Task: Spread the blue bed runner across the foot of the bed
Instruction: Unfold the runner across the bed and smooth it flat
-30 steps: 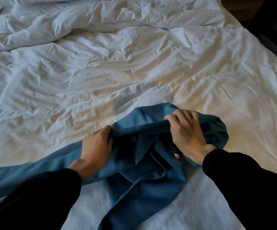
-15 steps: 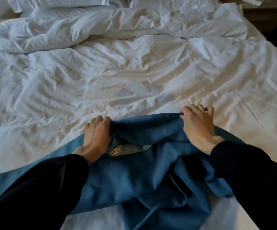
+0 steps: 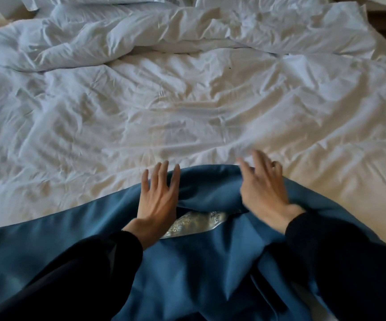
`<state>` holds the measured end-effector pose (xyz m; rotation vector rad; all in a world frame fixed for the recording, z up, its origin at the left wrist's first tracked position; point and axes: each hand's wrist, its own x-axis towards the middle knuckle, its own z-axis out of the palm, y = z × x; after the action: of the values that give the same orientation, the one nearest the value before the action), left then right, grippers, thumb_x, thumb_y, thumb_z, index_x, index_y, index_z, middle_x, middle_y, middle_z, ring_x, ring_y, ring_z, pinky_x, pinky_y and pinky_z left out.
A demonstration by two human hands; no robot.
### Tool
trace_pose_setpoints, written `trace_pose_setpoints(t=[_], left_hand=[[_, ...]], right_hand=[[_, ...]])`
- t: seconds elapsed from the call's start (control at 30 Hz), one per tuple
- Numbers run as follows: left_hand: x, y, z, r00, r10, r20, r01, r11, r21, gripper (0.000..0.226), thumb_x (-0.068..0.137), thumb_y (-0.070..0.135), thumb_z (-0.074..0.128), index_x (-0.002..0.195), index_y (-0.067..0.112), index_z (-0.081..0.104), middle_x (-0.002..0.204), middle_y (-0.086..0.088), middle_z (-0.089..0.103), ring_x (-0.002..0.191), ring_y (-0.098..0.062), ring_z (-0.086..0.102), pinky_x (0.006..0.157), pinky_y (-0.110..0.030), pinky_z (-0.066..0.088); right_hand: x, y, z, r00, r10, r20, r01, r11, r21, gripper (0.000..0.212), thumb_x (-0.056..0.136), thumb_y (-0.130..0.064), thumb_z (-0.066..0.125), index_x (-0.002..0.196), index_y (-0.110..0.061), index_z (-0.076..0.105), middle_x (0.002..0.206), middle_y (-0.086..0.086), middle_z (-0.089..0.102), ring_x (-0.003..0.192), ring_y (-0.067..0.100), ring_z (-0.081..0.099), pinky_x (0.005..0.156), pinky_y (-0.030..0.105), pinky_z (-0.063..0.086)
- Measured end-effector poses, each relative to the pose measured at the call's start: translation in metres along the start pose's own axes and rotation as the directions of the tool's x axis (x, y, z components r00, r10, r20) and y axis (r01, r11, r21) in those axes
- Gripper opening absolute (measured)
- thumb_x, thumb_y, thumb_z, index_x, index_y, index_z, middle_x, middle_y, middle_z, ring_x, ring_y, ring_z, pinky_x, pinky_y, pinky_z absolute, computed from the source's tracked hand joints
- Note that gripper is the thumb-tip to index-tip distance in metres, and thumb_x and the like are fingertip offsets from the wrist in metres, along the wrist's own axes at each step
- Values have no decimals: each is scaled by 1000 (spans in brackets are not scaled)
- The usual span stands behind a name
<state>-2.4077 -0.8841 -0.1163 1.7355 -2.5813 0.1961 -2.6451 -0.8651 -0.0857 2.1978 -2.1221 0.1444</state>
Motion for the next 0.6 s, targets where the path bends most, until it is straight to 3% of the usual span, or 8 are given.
trace_pose_setpoints(t=[0.1,0.17,0.27,0.4,0.47,0.5,0.57,0.6], left_hand=[[-35,9,9,996,82,-26,-84,994,-77,87,51,12,67,133,-2,39,137,-31,36,128,-43,28,107,-59,26],[-61,11,10,995,96,-11,-97,986,-136,72,58,17,54,127,-1,45,134,-29,38,125,-42,33,103,-58,31],[-95,7,5,996,63,62,-49,976,-212,59,67,23,40,120,1,52,127,-27,46,116,-41,42,98,-50,38],[-144,-12,-7,990,2,139,32,971,-236,54,73,33,46,118,5,54,122,-24,52,110,-40,52,96,-47,41],[-171,-22,-12,985,-16,171,50,978,-200,62,69,39,49,122,6,53,126,-26,51,116,-42,50,97,-56,39],[-185,-27,-15,979,-40,200,74,983,-166,68,66,42,52,125,8,52,129,-26,50,120,-42,47,97,-60,38],[-212,-37,-20,953,-104,285,135,987,-90,83,59,52,58,131,12,47,133,-27,47,126,-42,43,96,-66,34],[-225,-42,-21,942,-129,310,152,987,-51,88,58,58,58,133,14,45,134,-26,46,126,-43,42,96,-68,32]], right_hand=[[-43,-37,0,950,-309,-49,313,940,133,40,71,-16,62,110,-9,60,129,22,51,120,37,46,91,47,36],[-71,-60,-2,882,-470,15,461,871,169,34,76,-28,58,105,-11,61,126,20,54,117,35,49,92,45,38],[-101,-88,1,790,-578,202,541,814,210,50,75,-45,62,113,-13,58,125,19,54,114,33,51,95,45,41],[-136,-131,-1,691,-610,388,579,788,209,82,67,-63,66,128,-10,48,136,25,45,126,39,41,102,50,34],[-149,-149,-2,669,-583,461,568,801,188,88,70,-57,67,138,-10,37,147,28,28,135,41,26,107,55,23],[-155,-157,-2,687,-566,455,564,811,158,77,76,-46,64,139,-12,37,147,29,26,136,42,25,107,56,23],[-163,-170,-1,751,-563,345,569,817,95,36,81,-19,47,114,-12,59,129,28,50,119,42,48,94,53,41],[-165,-174,-2,782,-559,276,557,825,93,27,78,-11,40,92,-11,63,107,23,63,98,40,60,80,47,49]])
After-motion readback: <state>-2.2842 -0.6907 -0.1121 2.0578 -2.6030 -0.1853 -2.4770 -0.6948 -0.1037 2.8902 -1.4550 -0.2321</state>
